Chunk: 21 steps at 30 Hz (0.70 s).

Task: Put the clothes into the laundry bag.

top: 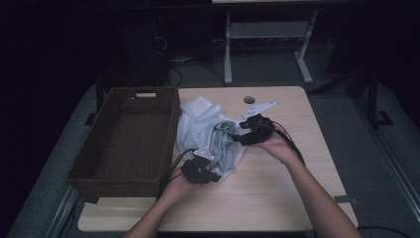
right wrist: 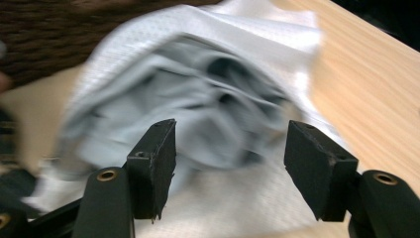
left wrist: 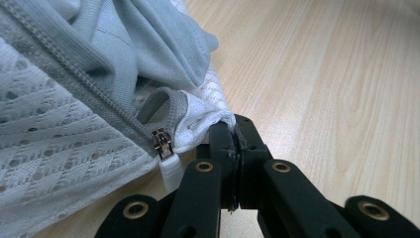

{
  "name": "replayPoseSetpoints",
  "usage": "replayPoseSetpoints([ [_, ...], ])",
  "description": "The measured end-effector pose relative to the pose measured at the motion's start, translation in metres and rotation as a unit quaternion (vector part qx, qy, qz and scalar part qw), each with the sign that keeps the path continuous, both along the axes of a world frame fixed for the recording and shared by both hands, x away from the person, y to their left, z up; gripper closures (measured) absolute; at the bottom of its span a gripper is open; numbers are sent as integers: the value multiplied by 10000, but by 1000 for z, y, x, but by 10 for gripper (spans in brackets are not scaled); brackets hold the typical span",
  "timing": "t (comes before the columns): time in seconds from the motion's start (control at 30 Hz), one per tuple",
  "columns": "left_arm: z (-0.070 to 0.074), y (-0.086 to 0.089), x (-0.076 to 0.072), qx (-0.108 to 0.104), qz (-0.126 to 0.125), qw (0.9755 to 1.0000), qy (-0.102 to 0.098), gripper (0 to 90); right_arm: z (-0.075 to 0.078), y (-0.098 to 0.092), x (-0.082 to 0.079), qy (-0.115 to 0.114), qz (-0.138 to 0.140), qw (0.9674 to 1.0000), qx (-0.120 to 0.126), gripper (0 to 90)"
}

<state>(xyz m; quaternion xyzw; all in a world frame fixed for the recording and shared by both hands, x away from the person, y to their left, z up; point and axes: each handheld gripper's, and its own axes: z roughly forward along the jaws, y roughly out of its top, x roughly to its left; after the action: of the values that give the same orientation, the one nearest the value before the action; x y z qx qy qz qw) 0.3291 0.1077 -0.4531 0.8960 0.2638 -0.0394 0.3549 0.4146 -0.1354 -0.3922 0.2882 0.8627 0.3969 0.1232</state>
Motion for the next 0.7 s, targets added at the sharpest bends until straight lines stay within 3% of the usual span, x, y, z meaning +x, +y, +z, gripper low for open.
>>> replayPoseSetpoints([
  [0.23, 0, 0, 0, -8, 9, 10000, 14, 883, -25, -30, 40, 245, -521, 9983, -10, 360],
  [0.5, 0, 0, 0, -3, 7, 10000, 13, 883, -54, -30, 68, 627, -539, 9963, 245, 357],
  [0.57, 0, 1, 0, 2, 18, 10000, -2, 883, -59, -27, 70, 672, -507, 9962, 211, 427],
  [0.7, 1, 1, 0, 2, 49, 10000, -33, 883, -63, -23, 71, 759, -473, 9960, 82, 742],
])
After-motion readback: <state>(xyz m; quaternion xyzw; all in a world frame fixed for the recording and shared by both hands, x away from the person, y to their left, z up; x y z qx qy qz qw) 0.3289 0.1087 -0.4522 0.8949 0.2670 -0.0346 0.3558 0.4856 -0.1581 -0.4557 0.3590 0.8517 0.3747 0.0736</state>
